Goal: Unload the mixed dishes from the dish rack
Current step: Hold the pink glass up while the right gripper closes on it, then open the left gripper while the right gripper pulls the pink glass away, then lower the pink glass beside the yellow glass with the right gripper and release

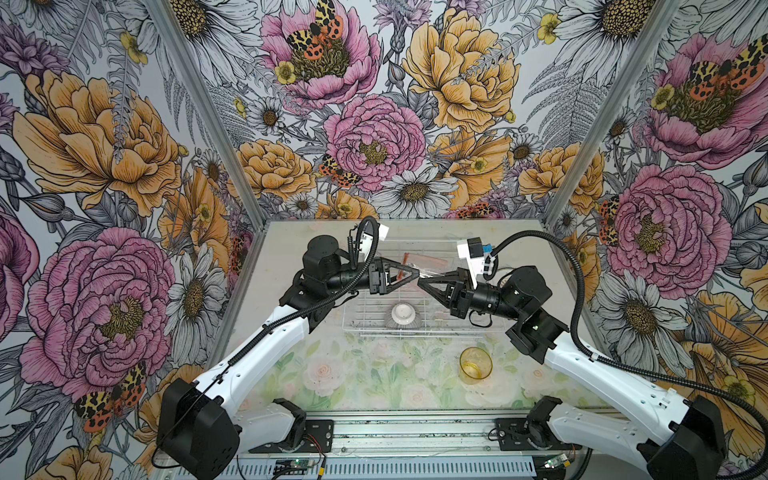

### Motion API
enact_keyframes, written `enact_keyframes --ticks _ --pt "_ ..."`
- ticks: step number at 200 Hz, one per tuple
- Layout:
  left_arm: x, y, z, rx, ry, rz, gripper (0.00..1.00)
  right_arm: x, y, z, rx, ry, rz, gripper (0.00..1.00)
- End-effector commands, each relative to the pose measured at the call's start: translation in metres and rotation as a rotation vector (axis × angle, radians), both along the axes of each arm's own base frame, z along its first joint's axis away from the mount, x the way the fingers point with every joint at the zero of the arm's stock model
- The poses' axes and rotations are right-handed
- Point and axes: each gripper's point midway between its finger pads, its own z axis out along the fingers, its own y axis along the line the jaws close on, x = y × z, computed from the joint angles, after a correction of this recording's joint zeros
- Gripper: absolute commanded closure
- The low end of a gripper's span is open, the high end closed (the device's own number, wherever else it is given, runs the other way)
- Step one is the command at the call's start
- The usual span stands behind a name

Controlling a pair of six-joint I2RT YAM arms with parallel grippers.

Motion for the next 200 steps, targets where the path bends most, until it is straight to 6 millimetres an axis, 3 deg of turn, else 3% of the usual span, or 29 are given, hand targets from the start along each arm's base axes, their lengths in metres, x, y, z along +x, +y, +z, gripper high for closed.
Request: enact_keyframes --ticks 1,29,62,90,119,162,200 --pt "0.005 0.005 -0.011 0.101 -0.056 0.113 0.02 0.016 -0.010 0.010 -0.048 -0.019 -0.132 1.00" --pt "-0.002 0.021 0.006 0.131 -0.127 0.174 0.01 0.015 -0.017 0.001 -0.159 -0.009 -0.170 1.00" --pt "0.012 0.061 -0.002 0.328 -0.162 0.409 0.01 -0.001 -0.022 -0.018 -0.321 0.038 -0.168 1.00" --pt "0.031 0.109 -0.026 0.521 -0.127 0.645 0.01 -0.027 -0.021 -0.062 -0.603 0.090 -0.174 1.00" --pt "0.039 0.135 -0.048 0.615 -0.083 0.725 0.02 -0.060 -0.024 -0.117 -0.927 0.134 -0.138 1.00" --pt "0.051 0.148 -0.074 0.717 -0.041 0.757 0.02 -0.107 -0.022 -0.194 -1.263 0.237 0.004 1.00" --pt "0.060 0.148 -0.087 0.763 -0.022 0.758 0.01 -0.117 -0.013 -0.238 -1.415 0.278 0.081 1.00"
